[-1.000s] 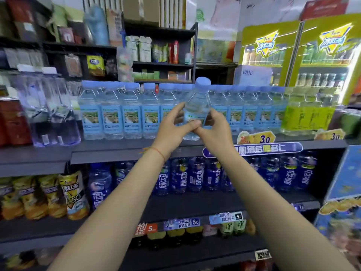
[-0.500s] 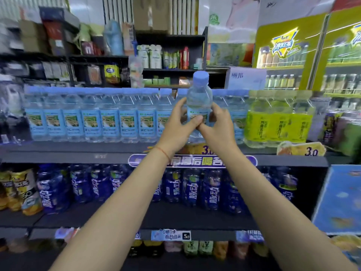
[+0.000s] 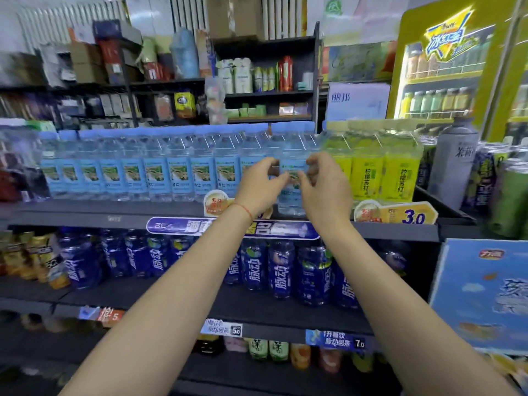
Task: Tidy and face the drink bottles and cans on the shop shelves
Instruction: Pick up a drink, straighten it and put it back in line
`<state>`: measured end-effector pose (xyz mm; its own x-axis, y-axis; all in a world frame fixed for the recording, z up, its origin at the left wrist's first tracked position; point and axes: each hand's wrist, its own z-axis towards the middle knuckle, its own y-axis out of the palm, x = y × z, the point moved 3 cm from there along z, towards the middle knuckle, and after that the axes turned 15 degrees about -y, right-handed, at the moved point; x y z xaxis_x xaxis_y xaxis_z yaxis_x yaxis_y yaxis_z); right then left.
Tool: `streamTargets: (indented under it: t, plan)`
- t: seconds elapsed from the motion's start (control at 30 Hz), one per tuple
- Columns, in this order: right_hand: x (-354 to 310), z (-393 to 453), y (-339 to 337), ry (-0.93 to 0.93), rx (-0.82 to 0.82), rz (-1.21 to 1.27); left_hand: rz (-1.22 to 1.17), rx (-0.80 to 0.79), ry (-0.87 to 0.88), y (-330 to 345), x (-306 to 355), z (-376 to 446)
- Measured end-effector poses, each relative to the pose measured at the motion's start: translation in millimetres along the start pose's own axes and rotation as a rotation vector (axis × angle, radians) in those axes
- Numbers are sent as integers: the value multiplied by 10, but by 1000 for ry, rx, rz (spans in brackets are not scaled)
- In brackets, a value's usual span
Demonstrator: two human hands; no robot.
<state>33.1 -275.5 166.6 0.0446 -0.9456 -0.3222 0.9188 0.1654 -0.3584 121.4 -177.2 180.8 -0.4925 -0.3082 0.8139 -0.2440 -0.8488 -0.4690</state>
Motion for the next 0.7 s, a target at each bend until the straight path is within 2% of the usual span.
streamTargets:
  t: [0.23,0.47,0.6,0.7]
  plan:
    - [86,-138,1,-97,-46,-85,162,-5,-16,98,113,4]
    - [99,-208,98,-21,13,-87,180,52,-8,155,144,5]
    - [-13,-258,132,2,24,-4,84,-101,-46,21,70,-18]
    - [-223,-330,202,-51,-3,93,-22,-15,-26,-304,-80,-97]
